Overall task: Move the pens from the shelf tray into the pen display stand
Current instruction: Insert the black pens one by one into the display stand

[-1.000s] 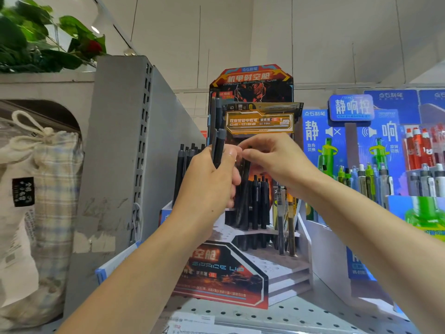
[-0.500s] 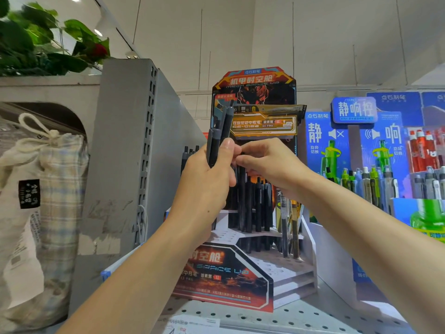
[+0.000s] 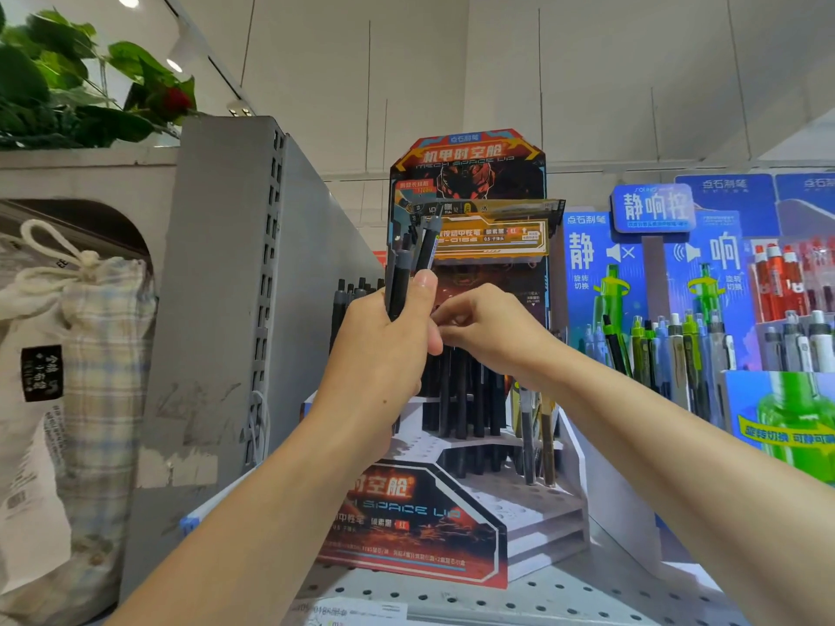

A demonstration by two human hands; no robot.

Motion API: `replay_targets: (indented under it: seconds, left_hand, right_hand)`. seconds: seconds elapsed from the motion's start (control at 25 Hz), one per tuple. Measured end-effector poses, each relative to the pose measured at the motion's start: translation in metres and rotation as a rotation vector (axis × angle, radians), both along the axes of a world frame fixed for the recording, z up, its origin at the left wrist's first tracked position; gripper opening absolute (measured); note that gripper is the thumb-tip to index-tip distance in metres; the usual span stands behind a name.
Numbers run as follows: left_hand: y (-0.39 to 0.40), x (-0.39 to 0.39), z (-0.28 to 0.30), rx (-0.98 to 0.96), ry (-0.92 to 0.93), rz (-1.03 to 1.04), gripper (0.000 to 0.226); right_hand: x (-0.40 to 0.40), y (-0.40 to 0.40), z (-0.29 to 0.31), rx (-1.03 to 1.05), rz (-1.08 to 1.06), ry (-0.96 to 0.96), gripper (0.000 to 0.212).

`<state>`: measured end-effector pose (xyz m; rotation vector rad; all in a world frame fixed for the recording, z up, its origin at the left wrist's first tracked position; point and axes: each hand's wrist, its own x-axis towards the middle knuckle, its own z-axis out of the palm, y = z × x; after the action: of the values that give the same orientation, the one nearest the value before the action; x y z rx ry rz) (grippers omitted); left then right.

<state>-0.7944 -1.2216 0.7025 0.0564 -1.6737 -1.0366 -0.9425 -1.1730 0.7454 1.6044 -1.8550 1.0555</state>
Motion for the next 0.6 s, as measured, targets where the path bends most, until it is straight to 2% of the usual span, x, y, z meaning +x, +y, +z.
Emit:
replay_targets:
  seconds: [0.12, 0.2, 0.32, 0.44, 0.52, 0.6]
  left_hand:
    - [0.0, -0.002, 0.001, 0.057, 0.022, -0.042, 0.023]
    - [0.001, 0.0, 0.002, 0.071, 0.008, -0.063, 0.024]
    - [0.004, 0.003, -0.001, -0.015, -0.012, -0.008, 0.022]
    - [0.008, 0.004, -0.002, 0.0, -0.043, 0.053, 0.037]
    - [0.007, 0.001, -0.002, 0.048, -0.047, 0.039, 0.026]
    - [0.005, -0.003, -0.001, 0.053, -0.043, 0.031, 0.017]
  right_hand:
    - [-0.001, 0.0, 0.001, 0.012, -0.056, 0.037, 0.014]
    - [0.0, 0.0, 0.001, 0.023, -0.065, 0.029, 0.013]
    - [0.003, 0.005, 0.004, 0.083, -0.064, 0.041, 0.013]
    - [0.006, 0.009, 0.003, 0.019, -0.012, 0.004, 0.014]
    - [0.01, 0.014, 0.006, -0.172, 0.207, -0.224, 0.015]
    - [0.015, 0.022, 0.011, -0.24, 0.509, -0.532, 0.017]
